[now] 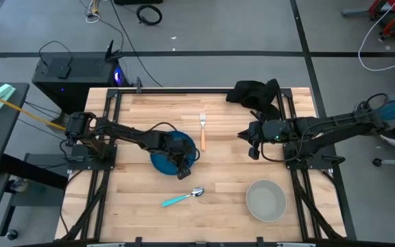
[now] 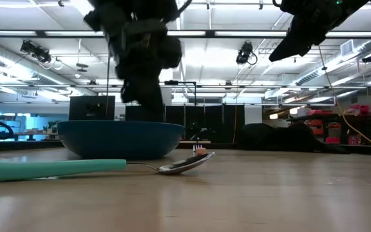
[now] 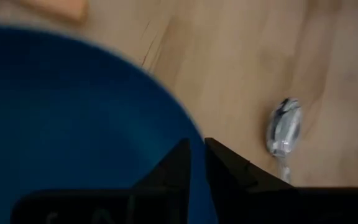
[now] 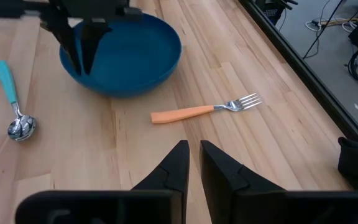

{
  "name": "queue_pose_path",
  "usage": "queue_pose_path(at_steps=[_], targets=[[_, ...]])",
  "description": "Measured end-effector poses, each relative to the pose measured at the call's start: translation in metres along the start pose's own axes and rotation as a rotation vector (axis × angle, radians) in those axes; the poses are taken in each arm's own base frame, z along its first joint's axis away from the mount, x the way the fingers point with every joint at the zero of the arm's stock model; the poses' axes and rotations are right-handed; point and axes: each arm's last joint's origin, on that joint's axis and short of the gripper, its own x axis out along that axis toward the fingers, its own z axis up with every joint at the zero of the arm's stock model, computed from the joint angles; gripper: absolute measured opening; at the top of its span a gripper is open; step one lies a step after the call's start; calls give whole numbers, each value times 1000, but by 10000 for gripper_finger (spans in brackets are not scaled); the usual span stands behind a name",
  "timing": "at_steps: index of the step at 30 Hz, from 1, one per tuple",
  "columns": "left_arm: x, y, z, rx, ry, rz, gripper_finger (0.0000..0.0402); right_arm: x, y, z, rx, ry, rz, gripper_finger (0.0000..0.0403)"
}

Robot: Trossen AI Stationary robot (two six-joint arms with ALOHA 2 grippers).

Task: Set table place
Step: Prepare the blue plate on the table, then put the gray bowl on top of the blue bowl on the table

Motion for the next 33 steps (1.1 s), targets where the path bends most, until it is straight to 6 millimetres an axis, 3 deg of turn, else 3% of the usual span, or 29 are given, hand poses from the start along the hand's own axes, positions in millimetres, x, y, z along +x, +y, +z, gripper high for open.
queue_pose_path(at_steps=[6, 14, 19, 25, 29, 33], targets=[[-40, -10, 34, 138, 20, 138, 49, 0, 0, 0, 0, 0, 0, 46], [-121, -11, 71, 284, 10, 579, 38, 0, 0, 0, 0, 0, 0, 46], [-167, -4, 82, 260, -28, 821, 34, 0, 0, 0, 0, 0, 0, 46], [-214, 16, 71, 188, -60, 908, 40, 0, 0, 0, 0, 0, 0, 46], [-248, 32, 46, 77, -168, 908, 38, 0, 0, 0, 0, -1, 0, 46], [-264, 45, 8, 39, -319, 796, 31, 0, 0, 0, 0, 0, 0, 46]])
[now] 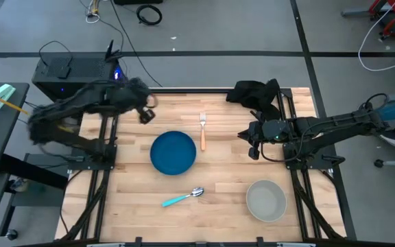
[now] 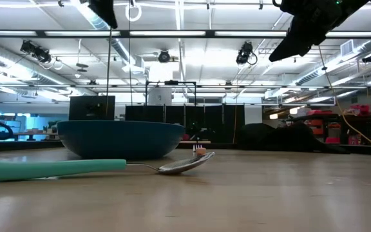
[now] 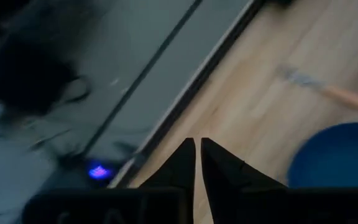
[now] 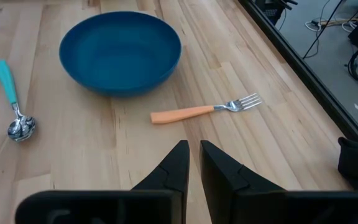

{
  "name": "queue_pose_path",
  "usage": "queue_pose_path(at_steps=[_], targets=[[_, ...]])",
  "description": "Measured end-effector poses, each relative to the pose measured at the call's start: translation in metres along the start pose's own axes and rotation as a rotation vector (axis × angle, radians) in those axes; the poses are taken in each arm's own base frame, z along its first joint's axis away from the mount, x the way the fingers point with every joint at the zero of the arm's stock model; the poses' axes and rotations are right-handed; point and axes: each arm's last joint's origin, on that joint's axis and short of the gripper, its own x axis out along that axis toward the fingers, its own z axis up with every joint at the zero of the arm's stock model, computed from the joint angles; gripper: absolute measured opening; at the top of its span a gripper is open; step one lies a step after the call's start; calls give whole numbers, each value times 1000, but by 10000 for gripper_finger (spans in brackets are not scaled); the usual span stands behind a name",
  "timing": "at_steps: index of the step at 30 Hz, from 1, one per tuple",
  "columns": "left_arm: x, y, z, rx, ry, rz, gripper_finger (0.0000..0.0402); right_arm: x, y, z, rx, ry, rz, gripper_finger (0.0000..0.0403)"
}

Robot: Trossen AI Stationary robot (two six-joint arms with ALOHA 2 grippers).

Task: Set table place
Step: Put the gray bowl on top of the blue bowl on the table

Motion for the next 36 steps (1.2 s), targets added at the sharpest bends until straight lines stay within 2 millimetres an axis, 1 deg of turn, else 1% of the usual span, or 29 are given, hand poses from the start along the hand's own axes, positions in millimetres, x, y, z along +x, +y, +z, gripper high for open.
queue_pose_path(at_steps=[2, 4, 7, 9, 11, 13, 15, 17, 19, 23, 25, 36], targets=[[-4, 6, -22, -9, -73, -150, 28, 0, 0, 0, 1, -1, 0, 46], [-5, 7, -42, -1, -177, -353, 26, 0, 0, 0, 1, -1, 0, 46], [-3, 3, -75, 48, -340, -657, 24, 0, 0, 0, 0, -1, 0, 46], [3, 0, -95, 70, -411, -776, 23, 0, 0, 0, 1, -1, 0, 46], [12, -4, -117, 81, -419, -808, 24, 0, 0, 0, 0, -1, 0, 46], [23, -7, -135, 84, -391, -801, 24, 0, 0, 0, 0, -1, 0, 46], [34, -11, -151, 84, -355, -795, 22, 0, 0, 0, 0, -1, 0, 46], [43, -15, -162, 105, -338, -790, 18, 0, 0, 0, 0, -1, 0, 46], [47, -18, -164, 127, -358, -799, 13, 0, 0, 0, 1, -1, 0, 46], [49, -22, -164, 231, -411, -844, 9, 0, 0, 0, 1, -1, 0, 46], [49, -23, -164, 270, -427, -838, 9, 0, 0, 0, 0, -1, 0, 46], [49, -22, -164, 275, -432, -833, 33, 0, 0, 0, 0, -1, 0, 46]])
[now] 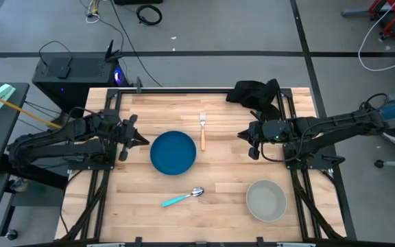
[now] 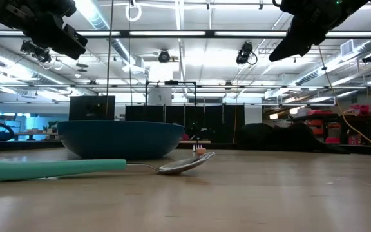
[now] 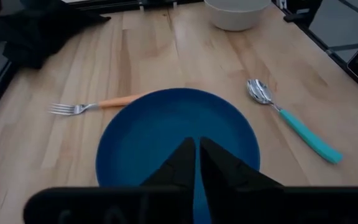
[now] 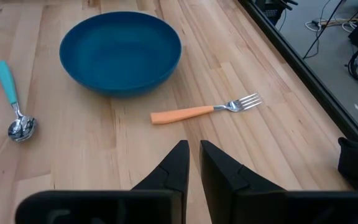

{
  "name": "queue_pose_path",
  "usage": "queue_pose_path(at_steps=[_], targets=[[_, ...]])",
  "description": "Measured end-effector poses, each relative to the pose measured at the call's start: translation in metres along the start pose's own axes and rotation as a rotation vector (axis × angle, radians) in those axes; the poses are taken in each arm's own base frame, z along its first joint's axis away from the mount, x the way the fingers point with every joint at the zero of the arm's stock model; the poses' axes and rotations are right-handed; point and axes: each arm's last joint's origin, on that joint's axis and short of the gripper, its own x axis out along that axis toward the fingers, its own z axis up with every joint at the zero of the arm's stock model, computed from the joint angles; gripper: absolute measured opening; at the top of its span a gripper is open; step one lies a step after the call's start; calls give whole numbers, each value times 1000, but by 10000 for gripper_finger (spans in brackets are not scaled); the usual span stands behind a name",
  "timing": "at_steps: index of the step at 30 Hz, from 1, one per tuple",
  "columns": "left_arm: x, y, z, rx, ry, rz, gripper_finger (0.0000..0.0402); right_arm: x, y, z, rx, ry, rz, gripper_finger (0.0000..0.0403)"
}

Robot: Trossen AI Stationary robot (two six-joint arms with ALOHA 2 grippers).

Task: Set table place
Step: Put the gray bowl on top of the blue bowl on the table

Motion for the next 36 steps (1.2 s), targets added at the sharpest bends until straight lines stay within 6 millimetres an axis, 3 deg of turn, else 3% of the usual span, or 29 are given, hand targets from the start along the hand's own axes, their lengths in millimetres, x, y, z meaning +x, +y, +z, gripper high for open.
queue_pose_path(at_steps=[28, 36], targets=[[0, 0, 0, -1, 1, 1, 36, 0, 0, 0, 0, -1, 0, 46], [0, 0, 0, -1, 1, 1, 26, 0, 1, 5, -74, -51, 2, 46]])
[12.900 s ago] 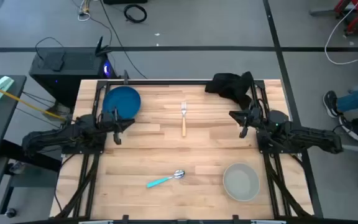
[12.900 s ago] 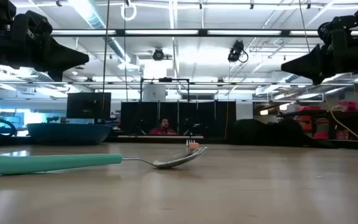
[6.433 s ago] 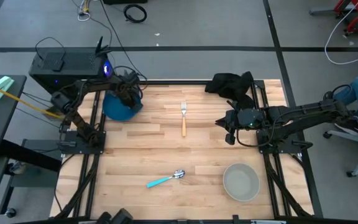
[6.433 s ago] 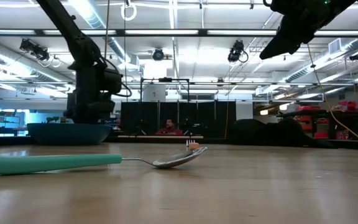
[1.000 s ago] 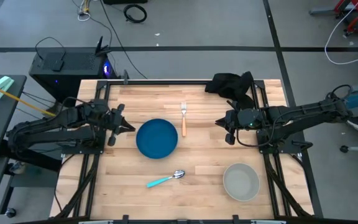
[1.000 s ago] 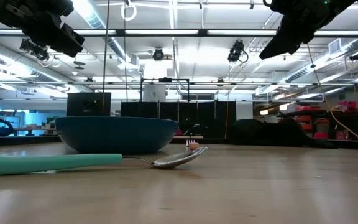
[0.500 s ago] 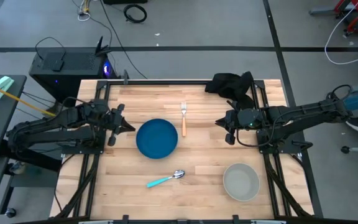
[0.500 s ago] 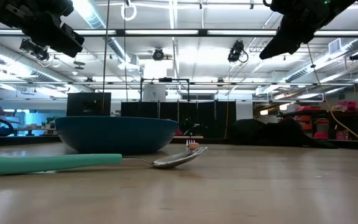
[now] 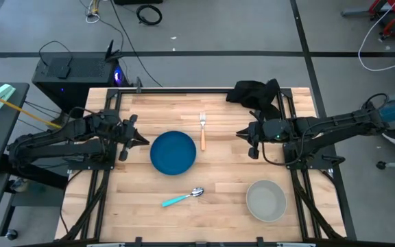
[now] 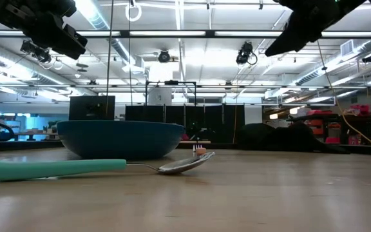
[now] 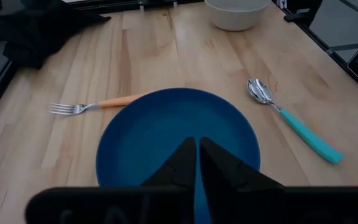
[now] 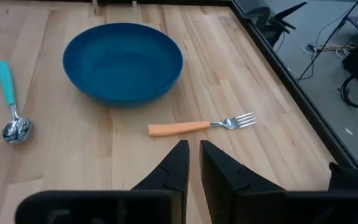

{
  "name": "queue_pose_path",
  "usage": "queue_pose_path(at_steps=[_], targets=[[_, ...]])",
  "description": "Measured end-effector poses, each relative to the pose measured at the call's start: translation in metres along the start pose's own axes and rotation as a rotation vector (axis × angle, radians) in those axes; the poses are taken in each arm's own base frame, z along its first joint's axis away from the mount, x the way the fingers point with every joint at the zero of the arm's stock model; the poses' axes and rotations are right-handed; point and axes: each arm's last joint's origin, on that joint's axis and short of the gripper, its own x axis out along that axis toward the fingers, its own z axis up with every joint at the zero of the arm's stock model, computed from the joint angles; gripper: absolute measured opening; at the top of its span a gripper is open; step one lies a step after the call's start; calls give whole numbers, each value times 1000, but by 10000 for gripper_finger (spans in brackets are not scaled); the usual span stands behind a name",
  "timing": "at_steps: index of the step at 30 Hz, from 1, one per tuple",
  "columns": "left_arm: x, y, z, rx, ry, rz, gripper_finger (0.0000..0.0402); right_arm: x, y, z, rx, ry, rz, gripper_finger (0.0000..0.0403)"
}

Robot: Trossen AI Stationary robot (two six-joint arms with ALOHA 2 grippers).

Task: Set table place
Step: Put the gray bowl on top of the blue bowl on the table

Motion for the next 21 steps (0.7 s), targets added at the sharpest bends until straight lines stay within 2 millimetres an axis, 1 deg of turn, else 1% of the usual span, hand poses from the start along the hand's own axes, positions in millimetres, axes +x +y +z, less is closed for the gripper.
queue_pose_path(at_steps=[2, 6, 8, 11, 14, 16, 19, 21], targets=[[0, 0, 0, 0, 0, 0, 24, 0, 0, 1, 71, -5, 1, 46], [0, 0, 0, 0, 0, 0, 25, 0, 0, 6, 358, -54, 13, 46], [0, 0, 0, 0, 0, 0, 28, 0, -1, 13, 447, -125, 20, 46], [0, 0, 0, 0, 0, 0, 33, -3, -5, 29, 544, -290, 52, 46], [0, 0, 0, 0, 0, 0, 36, -9, -7, 46, 564, -456, 135, 46], [0, 0, 0, 0, 0, 0, 35, -12, -7, 52, 536, -514, 204, 46], [0, 0, 0, 0, 0, 0, 31, -14, -3, 55, 532, -492, 347, 46], [0, 0, 0, 0, 0, 0, 28, -14, 1, 53, 614, -427, 459, 46]])
